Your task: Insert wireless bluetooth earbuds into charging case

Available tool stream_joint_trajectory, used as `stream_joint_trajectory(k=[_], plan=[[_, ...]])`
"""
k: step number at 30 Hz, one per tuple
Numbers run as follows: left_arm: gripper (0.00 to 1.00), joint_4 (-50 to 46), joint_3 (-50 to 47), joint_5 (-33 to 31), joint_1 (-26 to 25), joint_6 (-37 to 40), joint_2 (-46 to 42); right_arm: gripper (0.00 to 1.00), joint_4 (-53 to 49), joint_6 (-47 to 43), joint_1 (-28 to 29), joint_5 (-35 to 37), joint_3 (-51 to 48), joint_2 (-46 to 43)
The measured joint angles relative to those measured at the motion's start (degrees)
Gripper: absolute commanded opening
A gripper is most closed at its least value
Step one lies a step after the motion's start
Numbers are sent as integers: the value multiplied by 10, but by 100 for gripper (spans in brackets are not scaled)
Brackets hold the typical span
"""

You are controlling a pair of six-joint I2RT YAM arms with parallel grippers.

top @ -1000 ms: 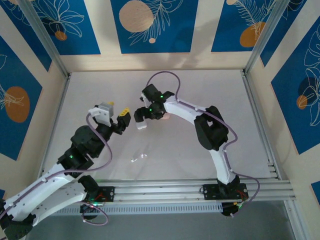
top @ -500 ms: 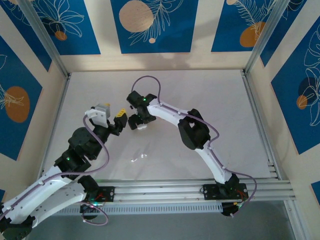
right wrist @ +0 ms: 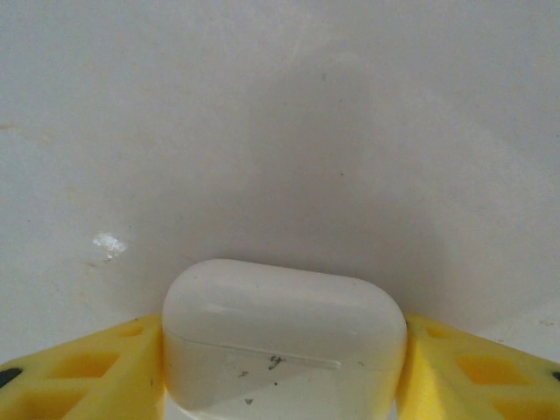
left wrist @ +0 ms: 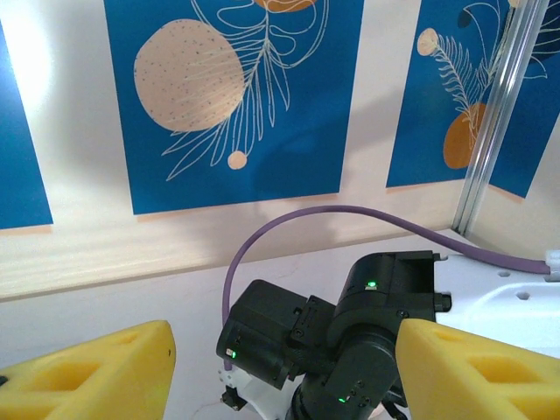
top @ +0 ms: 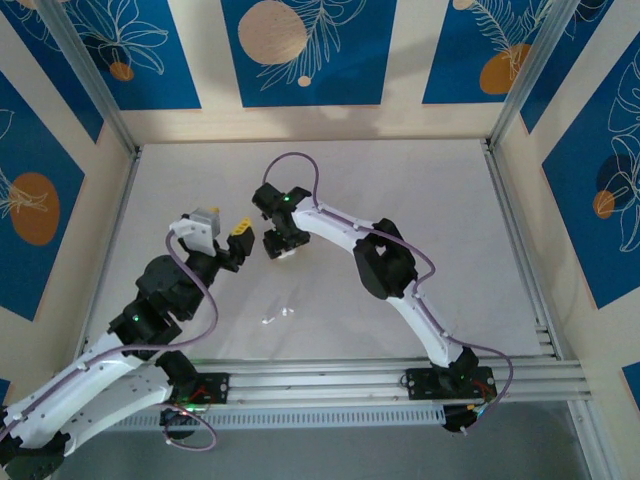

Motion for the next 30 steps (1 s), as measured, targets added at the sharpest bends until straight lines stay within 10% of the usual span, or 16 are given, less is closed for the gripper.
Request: stream_joint_trajectory(k=[19, 30], plan=[[67, 16, -1, 14, 0, -22, 58, 60, 59, 209, -18, 1, -504, -342], [67, 35, -1, 35, 0, -37, 86, 70, 114, 282, -26, -55, -589, -375]])
